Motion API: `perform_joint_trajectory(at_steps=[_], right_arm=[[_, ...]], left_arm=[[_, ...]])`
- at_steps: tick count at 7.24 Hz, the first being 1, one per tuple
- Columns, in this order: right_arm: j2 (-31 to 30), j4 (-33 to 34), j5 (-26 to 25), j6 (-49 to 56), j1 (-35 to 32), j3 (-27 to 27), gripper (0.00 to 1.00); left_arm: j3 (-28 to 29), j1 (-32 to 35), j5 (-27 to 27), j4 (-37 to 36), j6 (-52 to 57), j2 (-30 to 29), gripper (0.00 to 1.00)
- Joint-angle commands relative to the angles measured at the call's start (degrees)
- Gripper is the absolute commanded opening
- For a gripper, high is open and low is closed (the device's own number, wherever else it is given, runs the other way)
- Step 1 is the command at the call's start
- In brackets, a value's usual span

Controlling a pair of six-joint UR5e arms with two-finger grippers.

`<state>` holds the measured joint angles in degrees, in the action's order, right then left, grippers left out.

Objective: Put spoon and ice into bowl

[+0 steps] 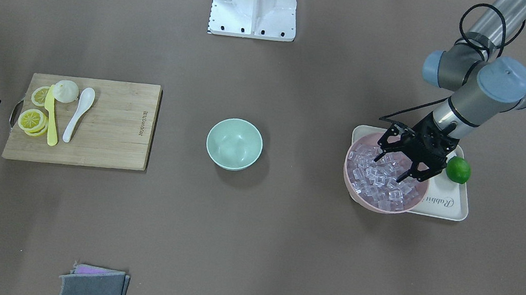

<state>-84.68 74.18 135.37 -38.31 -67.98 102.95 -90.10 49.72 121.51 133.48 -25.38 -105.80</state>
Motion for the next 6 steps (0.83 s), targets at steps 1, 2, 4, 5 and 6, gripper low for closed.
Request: perform_joint_trajectory(at_steps=[1,2,4,5,6], right_arm=[[0.30,0.00,-0.11,-0.01,0.13,-0.20,1.00],[0.30,0.00,-0.11,-0.01,0.13,-0.29,1.00],[0.39,0.00,-0.11,-0.10,0.22,-0.29,1.00],[0.83,0.00,-0.20,-0.10,0.39,-0.47,1.00],[1.09,0.00,-0.98,-0.28,1.35,-0.38,1.00]], left_arm=[[-0.34,-0.06,0.13,0.03,-3.87,0.24,0.25],[-0.25,-0.06,0.13,-0.06,-5.28,0.25,0.15],[-2.52,0.03,0.66,-0.32,-8.01,0.16,0.00],[-5.32,0.64,6.93,-2.06,-8.97,0.16,0.00],[-6.83,2.38,9.42,-2.87,-12.11,-0.10,0.00]])
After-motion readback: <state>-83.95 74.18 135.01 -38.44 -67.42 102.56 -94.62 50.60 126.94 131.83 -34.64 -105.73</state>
